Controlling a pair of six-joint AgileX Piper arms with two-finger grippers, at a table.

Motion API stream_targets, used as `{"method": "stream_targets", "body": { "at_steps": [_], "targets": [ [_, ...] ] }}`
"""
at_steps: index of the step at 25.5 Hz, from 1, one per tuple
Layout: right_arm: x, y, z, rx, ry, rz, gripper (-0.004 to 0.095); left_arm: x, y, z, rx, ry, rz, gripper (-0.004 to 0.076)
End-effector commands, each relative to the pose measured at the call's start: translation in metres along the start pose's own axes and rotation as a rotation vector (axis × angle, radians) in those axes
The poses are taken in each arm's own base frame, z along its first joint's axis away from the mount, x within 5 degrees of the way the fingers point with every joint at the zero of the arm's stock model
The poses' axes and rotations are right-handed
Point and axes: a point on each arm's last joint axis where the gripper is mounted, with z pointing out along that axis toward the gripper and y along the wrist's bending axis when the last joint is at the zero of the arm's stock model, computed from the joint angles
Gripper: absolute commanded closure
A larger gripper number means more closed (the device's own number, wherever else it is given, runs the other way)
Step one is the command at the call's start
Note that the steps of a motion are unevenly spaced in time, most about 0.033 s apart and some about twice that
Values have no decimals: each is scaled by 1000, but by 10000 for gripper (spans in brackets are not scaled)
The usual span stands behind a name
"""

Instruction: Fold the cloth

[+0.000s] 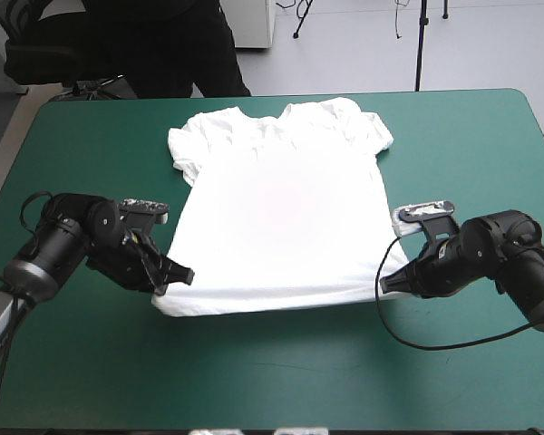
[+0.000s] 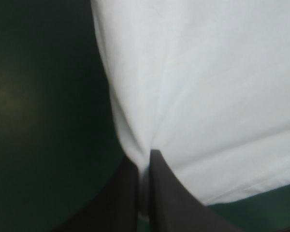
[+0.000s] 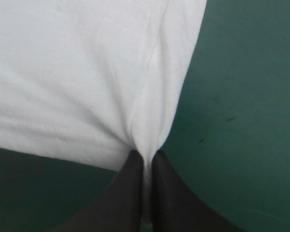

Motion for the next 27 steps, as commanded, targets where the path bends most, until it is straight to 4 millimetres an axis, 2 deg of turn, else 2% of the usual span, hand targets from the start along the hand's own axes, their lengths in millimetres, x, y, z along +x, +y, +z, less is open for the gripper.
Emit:
{"method": "stream_targets", "body": {
  "at_steps": [1,10,17,23,25,27],
  "targets": [
    [6,5,-6,-12,-7,-11,925,20,-3,-3,30,-19,-20,733],
    [42,13,10,-33,162,-14,925,52,-1,22,66,52,-58,733],
    [72,12,18,-54,222,4,925,63,-2,29,88,67,-80,733],
    [68,11,23,-54,147,2,912,61,-4,32,115,41,-88,732],
    [68,11,23,-55,153,-14,822,61,-4,35,113,68,-76,695],
    [71,11,23,-54,185,-17,575,63,-4,35,114,104,-75,532]
  ]
}}
